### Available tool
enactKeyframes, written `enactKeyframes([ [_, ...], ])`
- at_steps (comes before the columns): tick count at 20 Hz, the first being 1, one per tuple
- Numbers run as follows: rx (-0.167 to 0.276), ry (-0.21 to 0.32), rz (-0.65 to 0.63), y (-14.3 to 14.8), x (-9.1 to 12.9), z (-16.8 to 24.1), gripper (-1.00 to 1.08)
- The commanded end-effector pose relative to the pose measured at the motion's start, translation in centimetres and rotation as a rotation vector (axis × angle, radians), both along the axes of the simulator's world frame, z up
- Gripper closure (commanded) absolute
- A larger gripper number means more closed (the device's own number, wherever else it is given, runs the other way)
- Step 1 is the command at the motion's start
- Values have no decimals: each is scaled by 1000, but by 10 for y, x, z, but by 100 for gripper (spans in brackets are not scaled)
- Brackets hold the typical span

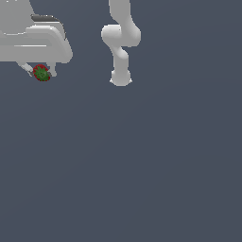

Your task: Pick up the object and move it to a goal position.

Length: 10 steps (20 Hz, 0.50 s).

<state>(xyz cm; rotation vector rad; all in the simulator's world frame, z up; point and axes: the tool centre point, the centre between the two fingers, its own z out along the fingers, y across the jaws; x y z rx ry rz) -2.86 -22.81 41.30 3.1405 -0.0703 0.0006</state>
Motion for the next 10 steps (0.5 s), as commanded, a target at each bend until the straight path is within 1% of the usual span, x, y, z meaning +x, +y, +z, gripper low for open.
enactKeyframes([
  [1,0,0,1,-3,2,8,108],
  [10,0,0,1,-7,5,19,108],
])
